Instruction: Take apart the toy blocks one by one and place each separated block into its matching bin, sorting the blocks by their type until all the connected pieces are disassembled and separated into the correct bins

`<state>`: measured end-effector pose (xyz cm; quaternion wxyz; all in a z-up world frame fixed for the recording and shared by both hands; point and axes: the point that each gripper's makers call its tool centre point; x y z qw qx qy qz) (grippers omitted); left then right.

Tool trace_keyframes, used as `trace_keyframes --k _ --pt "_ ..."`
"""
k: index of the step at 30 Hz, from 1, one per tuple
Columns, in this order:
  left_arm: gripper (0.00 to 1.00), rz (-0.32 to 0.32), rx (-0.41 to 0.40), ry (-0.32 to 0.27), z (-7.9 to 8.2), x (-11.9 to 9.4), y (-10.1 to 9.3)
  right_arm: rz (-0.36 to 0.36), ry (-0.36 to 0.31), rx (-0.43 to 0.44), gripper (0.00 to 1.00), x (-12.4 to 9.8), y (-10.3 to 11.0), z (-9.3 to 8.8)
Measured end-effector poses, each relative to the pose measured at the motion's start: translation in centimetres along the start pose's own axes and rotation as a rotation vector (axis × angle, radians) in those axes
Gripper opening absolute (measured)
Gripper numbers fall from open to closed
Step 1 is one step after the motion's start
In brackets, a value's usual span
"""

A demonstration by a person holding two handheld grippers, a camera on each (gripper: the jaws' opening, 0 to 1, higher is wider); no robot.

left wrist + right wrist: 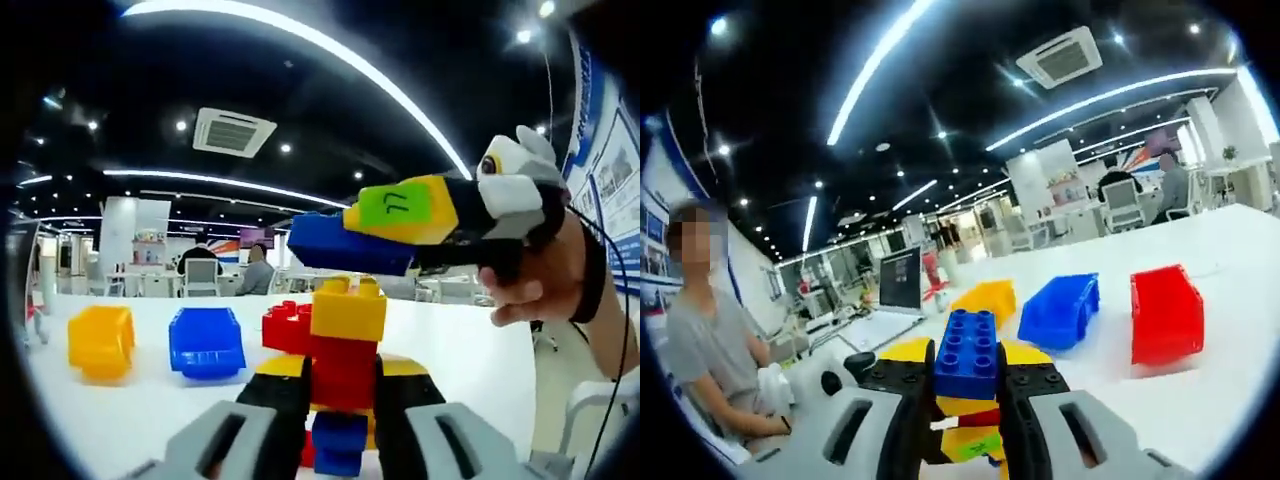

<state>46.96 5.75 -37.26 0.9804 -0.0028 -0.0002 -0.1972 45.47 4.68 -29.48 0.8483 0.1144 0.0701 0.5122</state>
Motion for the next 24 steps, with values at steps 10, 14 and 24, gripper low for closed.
trace_keyframes --k 10,14,24 --pt "0.26 -0.010 -0.040 0.032 0.0 -0.3 0.4 -0.057 0.009 -0.149 0.25 -0.5 -1.4 2.9" --pt "0.26 -0.001 -0.032 0.046 0.0 -0.9 1.3 -0.085 0.037 -0.154 0.25 -0.1 -3.8 3.0" --pt "0.26 -0.007 -0.034 0.055 0.1 -2.0 3.5 -0.097 0.134 -0.091 0.26 4.8 -10.8 1.1"
Point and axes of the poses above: the point that each gripper's makers call its tool centre point, and the gripper's own axes: x roughly forward along the fingers, y roughly to its left, z roughly out of its top, and after that the axes turned 14 degrees about z, right-handed
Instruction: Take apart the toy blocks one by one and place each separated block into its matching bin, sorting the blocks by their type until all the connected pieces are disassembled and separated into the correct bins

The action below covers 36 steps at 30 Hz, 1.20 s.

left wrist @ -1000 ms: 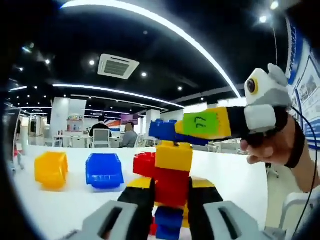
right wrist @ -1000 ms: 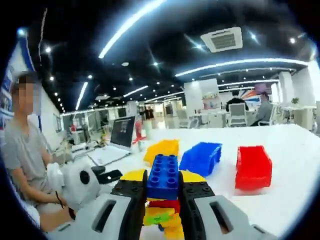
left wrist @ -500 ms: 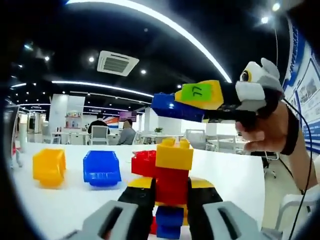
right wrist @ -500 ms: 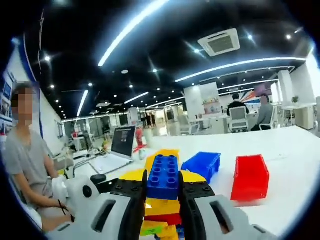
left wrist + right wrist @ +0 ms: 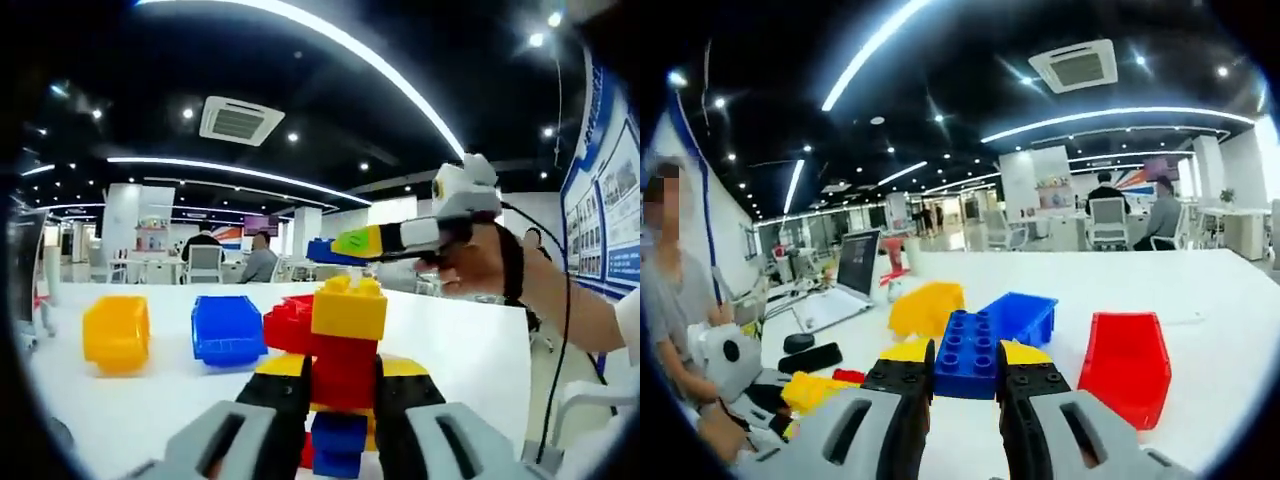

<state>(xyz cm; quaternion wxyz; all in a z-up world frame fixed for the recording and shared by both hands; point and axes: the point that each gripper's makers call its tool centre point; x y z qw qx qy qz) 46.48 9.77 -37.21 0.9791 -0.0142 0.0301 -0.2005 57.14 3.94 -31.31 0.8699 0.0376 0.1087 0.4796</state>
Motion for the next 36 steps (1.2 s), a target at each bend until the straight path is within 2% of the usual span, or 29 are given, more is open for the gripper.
trace_keyframes --k 5,7,11,18,22,25,28,32,33,34,35,36 --pt "0.26 -0.016 -0.002 -0.004 0.0 0.0 -0.2 -0.009 0.032 0.028 0.26 4.2 -2.9 -0.2" --pt "0.26 -0.025 0.000 -0.007 0.0 0.1 -0.3 -0.032 0.073 0.029 0.26 5.9 -4.1 -0.6" --pt "0.26 -0.042 -0.001 -0.010 -0.1 0.1 -0.8 -0.046 0.091 0.066 0.25 9.1 -6.3 -0.7" --pt "0.26 -0.049 0.004 -0.012 0.0 0.0 -1.0 -0.050 0.161 0.090 0.26 13.2 -7.9 -2.5" --pt "0.26 -0.051 0.003 -0.014 -0.1 -0.2 -1.0 -0.057 0.202 0.068 0.26 14.9 -8.1 -3.5" --pt "0.26 -0.052 0.006 -0.016 -0.1 -0.2 -1.1 -0.064 0.209 0.057 0.26 15.3 -8.2 -3.8" --pt "0.26 -0.054 0.010 -0.019 -0.1 -0.2 -1.1 -0.085 0.234 -0.004 0.26 15.6 -8.7 -3.7" --pt "0.26 -0.054 0.015 -0.020 -0.1 -0.3 -1.2 -0.099 0.211 -0.033 0.26 15.2 -8.8 -3.3" --pt "0.26 -0.054 0.015 -0.020 -0.1 -0.4 -1.2 -0.126 0.203 -0.088 0.32 15.0 -9.4 -3.0" --pt "0.26 -0.054 0.016 -0.021 -0.1 -0.4 -1.2 -0.132 0.205 -0.155 0.48 14.8 -9.7 -2.7" --pt "0.26 -0.055 0.016 -0.021 -0.1 -0.4 -1.2 -0.101 0.182 -0.161 0.58 14.7 -9.1 -2.5" --pt "0.26 -0.054 0.014 -0.022 -0.1 -0.4 -1.2 -0.104 0.183 -0.146 0.62 14.4 -9.0 -2.6"
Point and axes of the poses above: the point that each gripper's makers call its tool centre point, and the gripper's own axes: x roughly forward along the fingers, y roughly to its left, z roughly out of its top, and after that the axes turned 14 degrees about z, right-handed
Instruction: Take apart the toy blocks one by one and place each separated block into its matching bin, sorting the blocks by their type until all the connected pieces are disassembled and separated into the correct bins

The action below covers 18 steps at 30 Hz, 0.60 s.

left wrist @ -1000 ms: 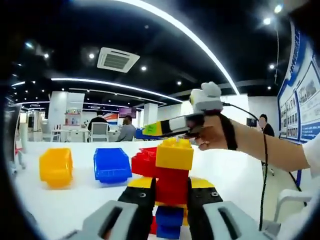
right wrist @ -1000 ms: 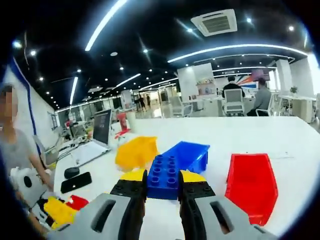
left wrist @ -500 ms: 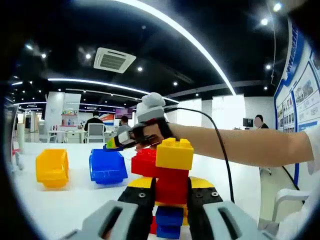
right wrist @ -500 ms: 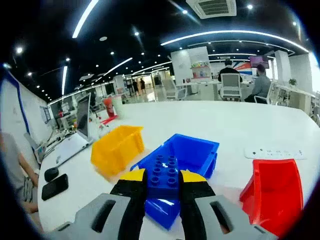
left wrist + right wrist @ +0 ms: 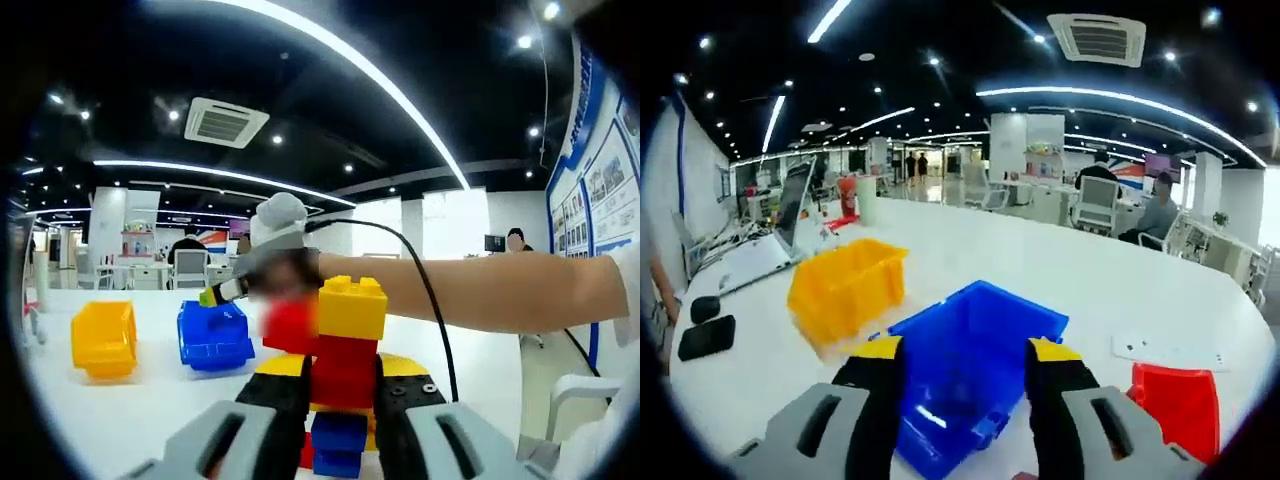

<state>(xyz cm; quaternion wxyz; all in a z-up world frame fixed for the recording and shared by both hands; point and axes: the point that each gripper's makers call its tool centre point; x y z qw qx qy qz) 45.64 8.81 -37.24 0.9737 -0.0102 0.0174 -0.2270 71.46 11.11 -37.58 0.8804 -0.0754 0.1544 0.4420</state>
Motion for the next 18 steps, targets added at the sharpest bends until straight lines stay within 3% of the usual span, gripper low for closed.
trace_keyframes --k 1,9,13,18 --pt "0.26 0.001 -0.004 0.000 0.0 0.0 0.1 0.004 -0.017 0.026 0.57 -0.9 0.0 0.3" --pt "0.26 0.000 -0.008 -0.003 0.0 0.0 0.1 0.056 -0.111 0.082 0.53 -5.7 1.6 2.0" --pt "0.26 -0.003 -0.018 -0.006 0.0 0.1 0.2 0.099 -0.150 0.097 0.51 -9.1 3.4 2.8" --pt "0.26 -0.003 -0.017 -0.007 0.1 0.2 0.3 0.179 -0.175 0.066 0.48 -13.3 7.2 3.4"
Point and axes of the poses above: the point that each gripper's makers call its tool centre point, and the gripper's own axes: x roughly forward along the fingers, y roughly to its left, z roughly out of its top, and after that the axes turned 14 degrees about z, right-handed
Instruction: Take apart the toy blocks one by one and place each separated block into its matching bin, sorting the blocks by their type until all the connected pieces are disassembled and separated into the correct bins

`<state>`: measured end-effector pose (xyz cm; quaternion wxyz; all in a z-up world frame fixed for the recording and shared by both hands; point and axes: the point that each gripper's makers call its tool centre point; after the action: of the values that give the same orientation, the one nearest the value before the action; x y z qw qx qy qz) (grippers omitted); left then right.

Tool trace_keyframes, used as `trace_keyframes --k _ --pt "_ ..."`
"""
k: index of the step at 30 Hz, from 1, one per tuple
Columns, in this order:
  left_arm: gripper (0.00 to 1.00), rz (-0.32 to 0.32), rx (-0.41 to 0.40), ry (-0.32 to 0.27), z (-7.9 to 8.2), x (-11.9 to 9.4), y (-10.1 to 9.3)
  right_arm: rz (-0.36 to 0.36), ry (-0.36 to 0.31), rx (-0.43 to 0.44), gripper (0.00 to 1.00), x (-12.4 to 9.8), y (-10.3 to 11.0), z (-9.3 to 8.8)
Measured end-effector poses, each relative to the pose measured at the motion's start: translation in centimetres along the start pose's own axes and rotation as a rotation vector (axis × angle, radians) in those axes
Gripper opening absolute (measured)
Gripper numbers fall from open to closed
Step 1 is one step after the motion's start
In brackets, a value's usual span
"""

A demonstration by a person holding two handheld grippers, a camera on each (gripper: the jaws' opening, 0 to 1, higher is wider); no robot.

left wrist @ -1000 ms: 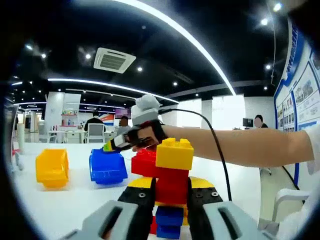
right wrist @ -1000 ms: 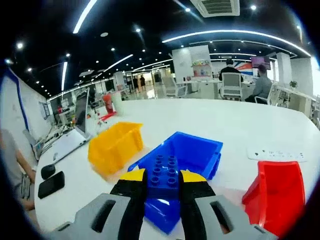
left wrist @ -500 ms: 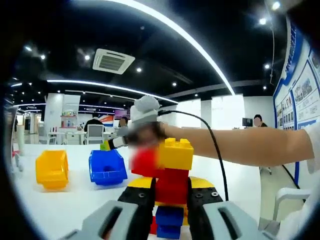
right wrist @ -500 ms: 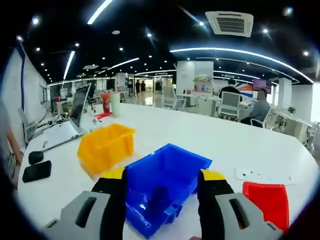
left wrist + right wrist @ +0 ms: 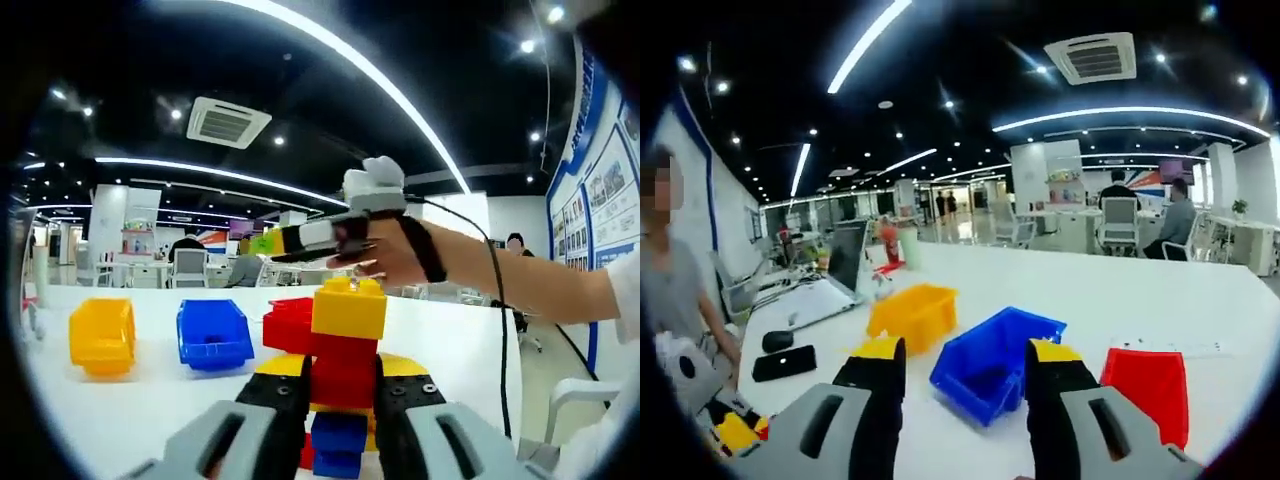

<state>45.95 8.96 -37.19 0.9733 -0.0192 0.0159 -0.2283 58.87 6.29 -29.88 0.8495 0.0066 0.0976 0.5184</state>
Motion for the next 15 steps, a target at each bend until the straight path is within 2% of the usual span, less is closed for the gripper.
trace_keyframes --k 6,12,13,15 --pt "0.26 -0.015 -0.008 -0.006 0.0 0.1 0.0 0.136 -0.010 -0.055 0.46 -3.7 6.0 -0.1" --pt "0.26 -0.044 -0.008 -0.010 0.0 0.0 -0.4 0.232 -0.003 -0.118 0.46 -5.9 9.8 -0.8" --pt "0.26 -0.070 -0.003 -0.014 0.0 -0.1 -0.7 0.285 0.008 -0.155 0.46 -6.1 10.9 -1.1" --pt "0.26 -0.160 0.012 -0.031 0.0 -0.4 -1.8 0.332 0.018 -0.203 0.46 -6.4 12.0 -1.7"
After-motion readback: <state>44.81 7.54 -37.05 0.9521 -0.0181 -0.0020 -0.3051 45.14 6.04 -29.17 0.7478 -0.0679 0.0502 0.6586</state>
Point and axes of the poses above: the point that each gripper's makers call its tool centre point, and the gripper's own axes: x roughly forward along the fingers, y roughly to its left, z roughly out of its top, and after that the axes turned 14 degrees about z, right-handed
